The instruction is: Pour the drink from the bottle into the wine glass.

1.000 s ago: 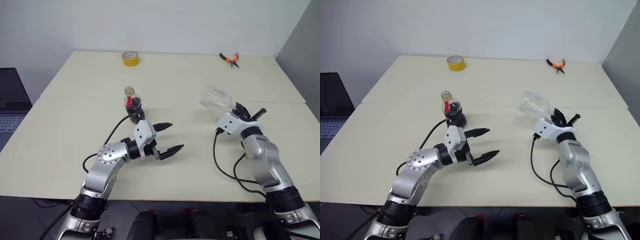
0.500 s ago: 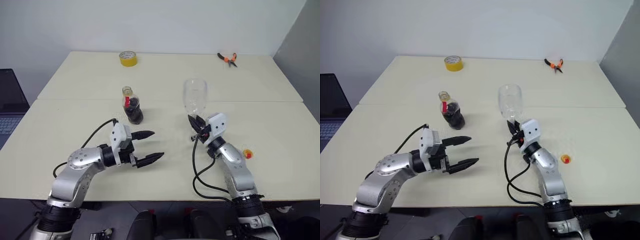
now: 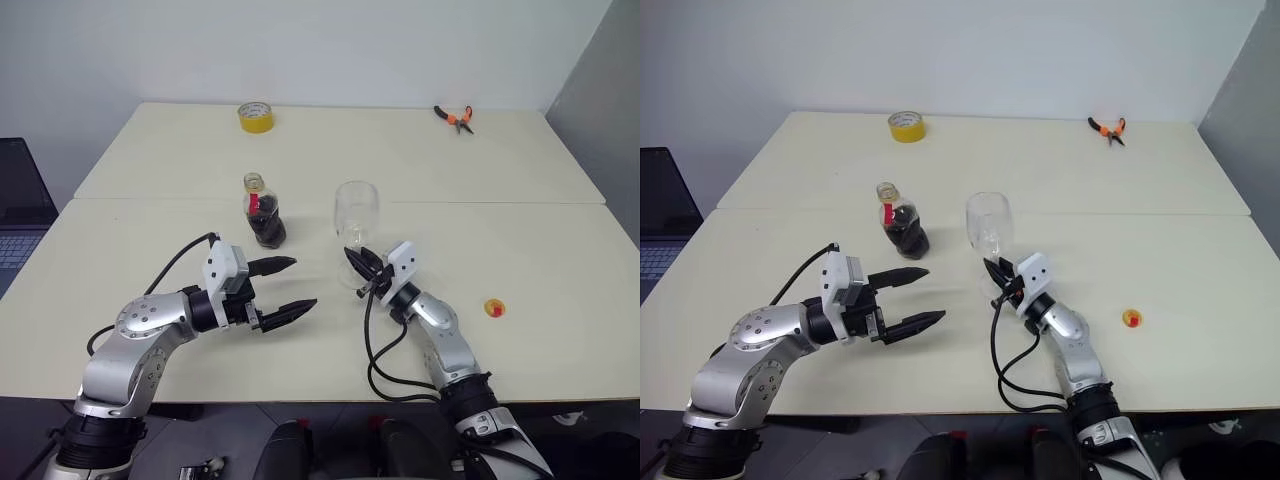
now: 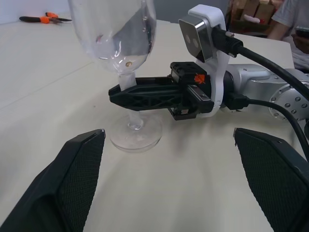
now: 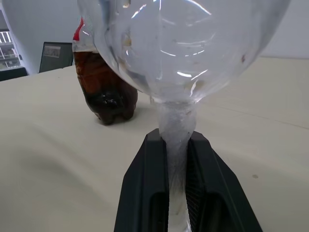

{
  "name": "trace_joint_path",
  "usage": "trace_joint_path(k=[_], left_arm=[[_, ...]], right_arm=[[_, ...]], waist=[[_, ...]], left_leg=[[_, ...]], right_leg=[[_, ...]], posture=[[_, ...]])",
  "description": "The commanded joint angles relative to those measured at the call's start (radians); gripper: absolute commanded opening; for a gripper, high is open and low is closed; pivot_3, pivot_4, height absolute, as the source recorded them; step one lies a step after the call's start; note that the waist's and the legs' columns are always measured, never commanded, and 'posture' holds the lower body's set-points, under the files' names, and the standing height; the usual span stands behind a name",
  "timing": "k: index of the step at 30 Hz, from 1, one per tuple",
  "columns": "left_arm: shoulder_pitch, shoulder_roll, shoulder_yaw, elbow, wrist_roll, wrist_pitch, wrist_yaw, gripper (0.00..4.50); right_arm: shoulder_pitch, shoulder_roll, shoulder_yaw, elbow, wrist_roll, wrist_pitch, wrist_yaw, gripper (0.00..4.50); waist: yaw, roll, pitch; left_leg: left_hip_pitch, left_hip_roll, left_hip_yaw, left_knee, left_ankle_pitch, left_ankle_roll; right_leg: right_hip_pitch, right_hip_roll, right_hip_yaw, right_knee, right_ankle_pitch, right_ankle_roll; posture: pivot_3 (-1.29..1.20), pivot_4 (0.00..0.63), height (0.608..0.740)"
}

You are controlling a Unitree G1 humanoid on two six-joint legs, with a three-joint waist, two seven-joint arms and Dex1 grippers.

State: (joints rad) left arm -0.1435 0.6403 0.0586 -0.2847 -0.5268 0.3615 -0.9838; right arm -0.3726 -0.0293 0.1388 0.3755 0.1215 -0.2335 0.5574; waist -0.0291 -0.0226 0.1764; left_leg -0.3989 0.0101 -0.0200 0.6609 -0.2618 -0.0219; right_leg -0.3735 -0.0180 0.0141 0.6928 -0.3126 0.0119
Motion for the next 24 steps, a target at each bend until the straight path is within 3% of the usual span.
trace_joint_path(k=[1, 10, 24], left_arm=[[-0.015, -0.003, 0.002, -0.019, 0.004, -0.03, -0.006, 4.5], [-0.037, -0.016, -0.011, 0.02, 0.021, -0.059, -0.016, 4.5], [-0.041, -0.028, -0.016, 0.023, 0.04, -0.078, -0.01, 4.5]], right_arm=[[0.018, -0.015, 0.008, -0.016, -0.003, -0.007, 0.017, 1.4], [0.019, -0.035, 0.016, -0.032, -0.042, 0.016, -0.008, 4.48], [0.027, -0.101, 0.028, -0.03, -0.112, 0.083, -0.054, 4.48]], waist=[[0.0, 0.0, 0.0], [0.0, 0.0, 0.0], [0.003, 0.0, 0.0]], left_leg=[[0.0, 0.0, 0.0, 0.0, 0.0, 0.0], [0.0, 0.0, 0.0, 0.0, 0.0, 0.0], [0.0, 0.0, 0.0, 0.001, 0.0, 0.0]], right_leg=[[0.0, 0.0, 0.0, 0.0, 0.0, 0.0], [0.0, 0.0, 0.0, 0.0, 0.0, 0.0], [0.001, 0.0, 0.0, 0.0, 0.0, 0.0]], posture=[[0.0, 0.15, 0.74], [0.0, 0.15, 0.74], [0.0, 0.15, 0.74]])
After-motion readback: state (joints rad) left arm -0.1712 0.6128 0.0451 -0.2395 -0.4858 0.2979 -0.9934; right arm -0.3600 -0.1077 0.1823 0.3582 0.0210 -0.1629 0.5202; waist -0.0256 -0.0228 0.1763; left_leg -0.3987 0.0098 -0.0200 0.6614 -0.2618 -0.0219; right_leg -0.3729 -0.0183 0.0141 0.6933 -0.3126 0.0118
